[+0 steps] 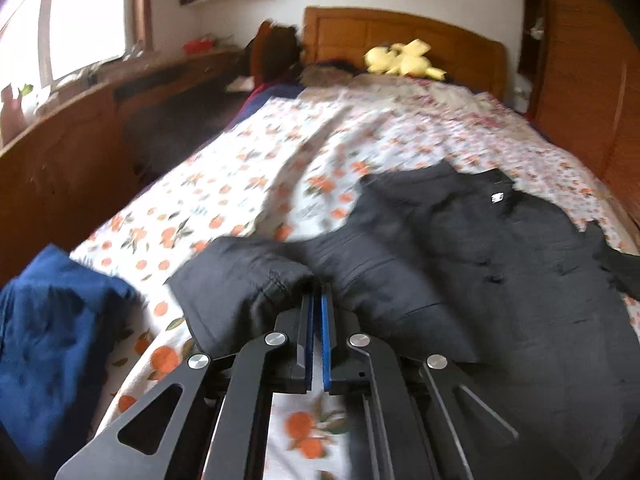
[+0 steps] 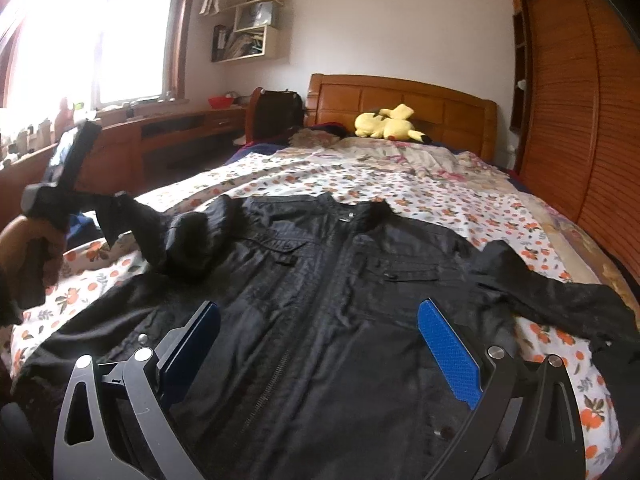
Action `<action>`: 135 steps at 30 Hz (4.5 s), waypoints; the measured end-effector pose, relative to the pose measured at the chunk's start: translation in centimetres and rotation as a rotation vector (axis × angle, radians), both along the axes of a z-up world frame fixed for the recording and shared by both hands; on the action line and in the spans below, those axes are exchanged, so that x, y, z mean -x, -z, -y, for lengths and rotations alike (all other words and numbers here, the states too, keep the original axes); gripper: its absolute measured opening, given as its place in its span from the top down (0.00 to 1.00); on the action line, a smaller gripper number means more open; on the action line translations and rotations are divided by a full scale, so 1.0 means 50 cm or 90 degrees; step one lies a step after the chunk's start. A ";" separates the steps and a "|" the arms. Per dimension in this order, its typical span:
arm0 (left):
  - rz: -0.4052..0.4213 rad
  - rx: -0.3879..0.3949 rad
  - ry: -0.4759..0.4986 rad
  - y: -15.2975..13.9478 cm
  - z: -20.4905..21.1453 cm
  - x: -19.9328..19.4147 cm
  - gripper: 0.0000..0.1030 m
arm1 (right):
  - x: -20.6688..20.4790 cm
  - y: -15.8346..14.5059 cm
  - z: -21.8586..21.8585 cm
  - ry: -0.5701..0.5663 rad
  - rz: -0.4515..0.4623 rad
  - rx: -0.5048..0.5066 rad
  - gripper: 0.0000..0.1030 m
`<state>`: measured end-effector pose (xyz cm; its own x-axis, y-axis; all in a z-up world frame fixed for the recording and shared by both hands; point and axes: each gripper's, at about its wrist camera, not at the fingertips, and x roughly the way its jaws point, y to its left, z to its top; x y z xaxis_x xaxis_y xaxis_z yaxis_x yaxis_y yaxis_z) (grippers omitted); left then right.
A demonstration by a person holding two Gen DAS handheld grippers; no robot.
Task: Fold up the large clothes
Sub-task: 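Fold the held sleeve with the left tool across the jacket body, then open the left tool and release the sleeve onto the jacket front, then grasp the other sleeve with the right tool and fold it across the body, then open the right tool and release the folded sleeve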
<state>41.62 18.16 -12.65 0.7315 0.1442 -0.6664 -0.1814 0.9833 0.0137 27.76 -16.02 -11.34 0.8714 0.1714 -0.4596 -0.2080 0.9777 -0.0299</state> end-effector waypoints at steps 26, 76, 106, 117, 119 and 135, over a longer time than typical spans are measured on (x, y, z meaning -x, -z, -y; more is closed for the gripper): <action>0.046 -0.037 0.204 0.027 0.362 0.184 0.98 | 0.049 -0.002 0.139 0.082 -0.010 -0.007 0.07; 0.153 -0.033 0.096 -0.025 0.083 0.427 0.02 | -0.106 0.081 -0.248 -0.253 -0.178 -0.118 0.94; 0.146 -0.039 0.178 -0.010 0.219 0.397 0.02 | -0.059 0.019 0.107 0.047 -0.074 -0.018 0.56; 0.133 -0.043 0.204 0.007 0.270 0.380 0.02 | -0.071 0.080 0.026 -0.064 -0.127 0.037 0.38; 0.130 -0.043 0.207 0.010 0.277 0.378 0.02 | -0.093 0.105 0.013 -0.064 -0.147 0.063 0.38; 0.115 -0.050 0.216 0.026 0.292 0.371 0.02 | -0.166 0.182 0.000 -0.034 -0.223 0.085 0.63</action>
<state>23.05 3.55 -13.96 0.8512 -0.0805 -0.5185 0.1470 0.9852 0.0883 36.08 -16.05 -20.45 0.6483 0.1307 -0.7500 -0.2793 0.9573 -0.0746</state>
